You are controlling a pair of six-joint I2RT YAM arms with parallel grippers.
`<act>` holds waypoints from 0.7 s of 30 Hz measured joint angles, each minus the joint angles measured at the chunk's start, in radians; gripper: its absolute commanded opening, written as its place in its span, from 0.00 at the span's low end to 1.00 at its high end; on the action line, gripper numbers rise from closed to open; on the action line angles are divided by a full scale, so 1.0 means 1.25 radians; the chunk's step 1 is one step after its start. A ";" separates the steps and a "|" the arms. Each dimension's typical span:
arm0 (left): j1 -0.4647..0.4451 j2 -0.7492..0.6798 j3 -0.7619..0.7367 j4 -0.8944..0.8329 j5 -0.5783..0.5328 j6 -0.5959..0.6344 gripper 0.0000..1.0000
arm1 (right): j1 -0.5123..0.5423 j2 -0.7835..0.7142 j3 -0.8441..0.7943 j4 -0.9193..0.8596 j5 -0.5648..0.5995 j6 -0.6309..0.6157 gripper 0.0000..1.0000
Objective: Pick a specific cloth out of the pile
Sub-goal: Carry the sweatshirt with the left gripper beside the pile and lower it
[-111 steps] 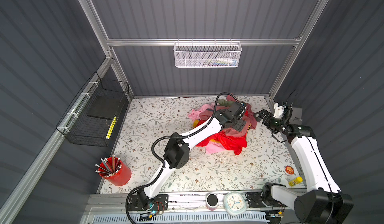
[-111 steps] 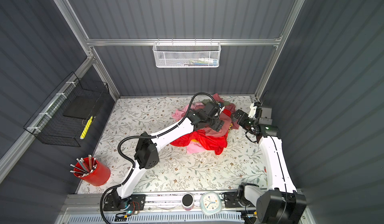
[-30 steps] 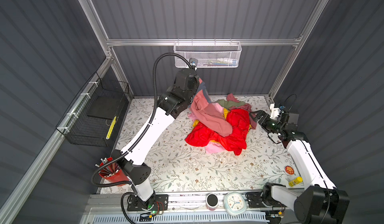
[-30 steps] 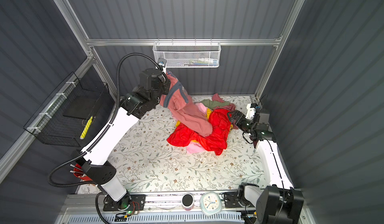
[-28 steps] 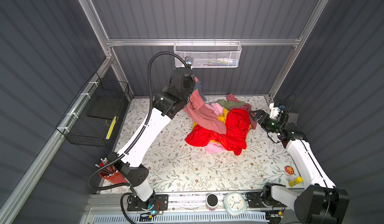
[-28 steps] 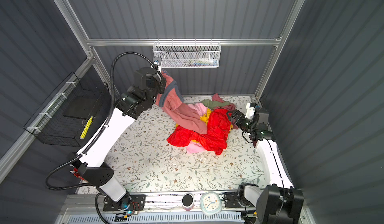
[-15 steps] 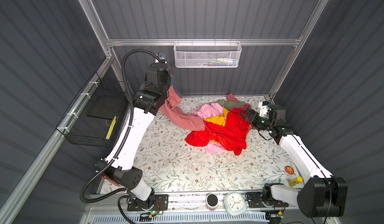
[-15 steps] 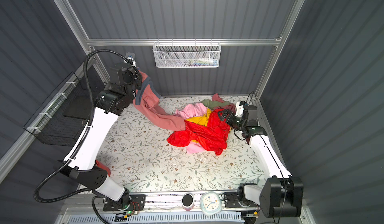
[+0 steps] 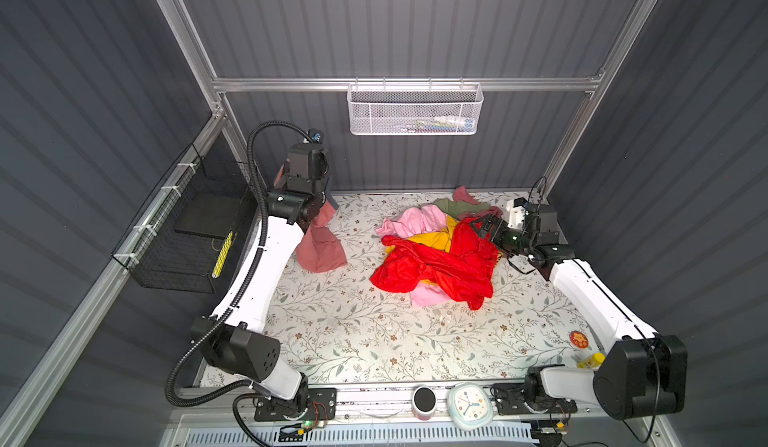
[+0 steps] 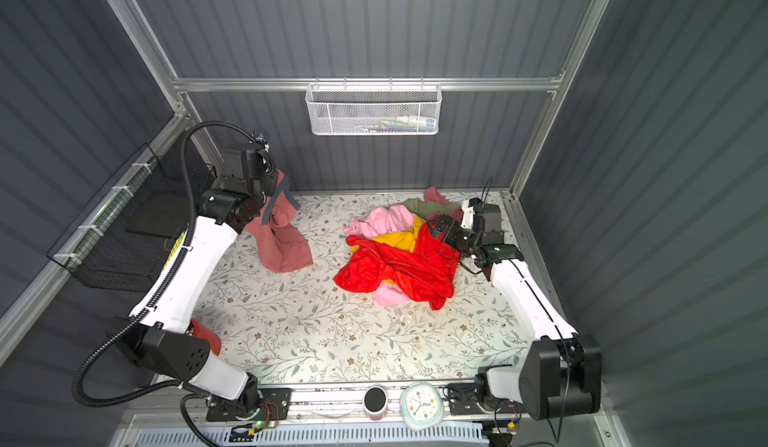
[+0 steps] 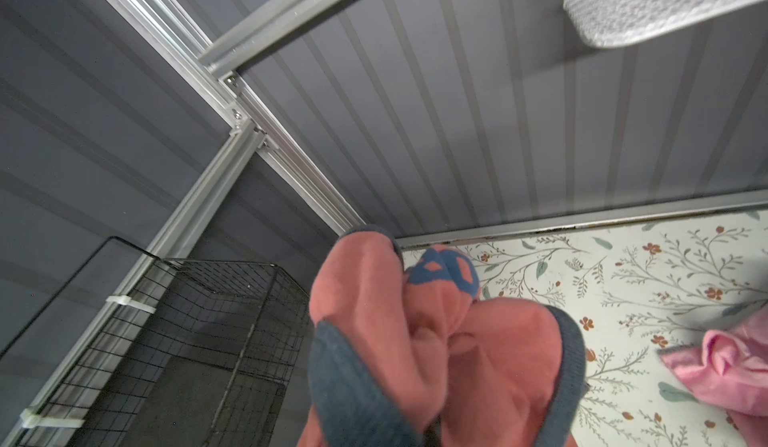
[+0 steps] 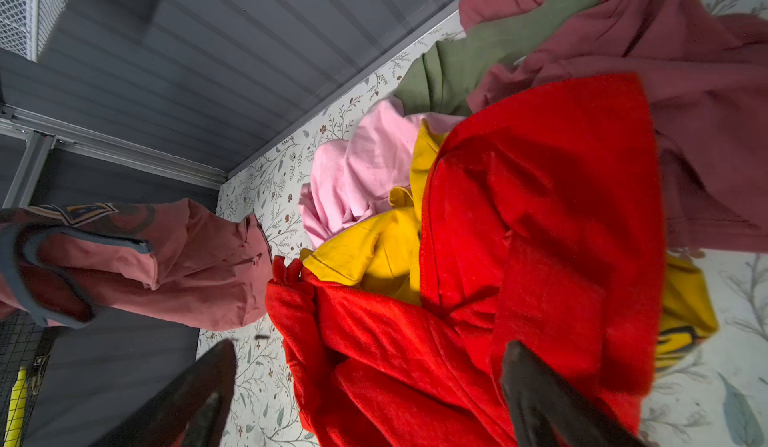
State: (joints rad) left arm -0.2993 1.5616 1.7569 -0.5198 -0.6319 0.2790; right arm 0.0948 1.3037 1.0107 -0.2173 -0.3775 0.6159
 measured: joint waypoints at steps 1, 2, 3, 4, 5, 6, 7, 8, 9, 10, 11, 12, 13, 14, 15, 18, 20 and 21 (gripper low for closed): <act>0.000 0.000 -0.012 0.001 0.009 -0.001 0.00 | 0.001 -0.001 0.000 -0.001 0.004 -0.002 0.99; 0.002 0.000 -0.022 0.002 0.017 -0.002 0.00 | 0.002 -0.002 0.000 -0.005 0.007 -0.002 0.99; 0.004 -0.002 -0.035 0.005 0.027 -0.004 0.00 | 0.004 -0.004 0.000 -0.008 0.010 -0.003 0.99; 0.005 -0.004 -0.049 0.008 0.040 -0.010 0.00 | 0.008 -0.006 0.000 -0.012 0.016 -0.005 0.99; 0.006 -0.006 -0.062 0.008 0.053 -0.018 0.00 | 0.012 -0.009 0.000 -0.015 0.023 -0.006 0.99; 0.006 -0.008 -0.075 0.009 0.070 -0.029 0.00 | 0.017 -0.012 0.000 -0.017 0.032 -0.008 0.99; 0.006 -0.009 -0.087 0.009 0.088 -0.041 0.00 | 0.023 -0.016 0.000 -0.019 0.040 -0.010 0.99; 0.006 -0.009 -0.098 0.010 0.107 -0.054 0.00 | 0.029 -0.018 0.000 -0.020 0.046 -0.012 0.99; 0.006 -0.009 -0.110 0.010 0.129 -0.071 0.00 | 0.035 -0.020 0.000 -0.021 0.052 -0.013 0.99; 0.006 -0.009 -0.123 0.010 0.150 -0.087 0.00 | 0.041 -0.021 0.000 -0.023 0.057 -0.014 0.99; 0.006 -0.009 -0.135 0.009 0.167 -0.104 0.00 | 0.046 -0.021 0.000 -0.025 0.061 -0.014 0.99; 0.006 -0.010 -0.150 0.009 0.182 -0.124 0.00 | 0.051 -0.021 0.000 -0.028 0.066 -0.014 0.99; 0.006 -0.012 -0.164 0.009 0.194 -0.141 0.00 | 0.056 -0.021 0.000 -0.031 0.072 -0.014 0.99; 0.006 -0.014 -0.181 0.007 0.203 -0.159 0.00 | 0.060 -0.021 0.000 -0.033 0.075 -0.014 0.99; 0.006 -0.020 -0.204 0.009 0.211 -0.178 0.00 | 0.065 -0.021 0.000 -0.033 0.080 -0.014 0.99; 0.006 -0.063 -0.298 0.010 0.223 -0.227 0.00 | 0.078 -0.021 0.000 -0.034 0.091 -0.014 0.99; 0.007 -0.091 -0.346 0.004 0.222 -0.252 0.00 | 0.084 -0.021 0.000 -0.034 0.093 -0.014 0.99; 0.009 -0.100 -0.361 -0.003 0.222 -0.264 0.00 | 0.086 -0.021 0.000 -0.035 0.093 -0.014 0.99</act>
State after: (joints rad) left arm -0.2874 1.4368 1.3052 -0.5232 -0.3550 -0.0505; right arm 0.2028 1.2770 1.0107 -0.2607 -0.2607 0.5983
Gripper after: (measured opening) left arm 0.073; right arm 0.991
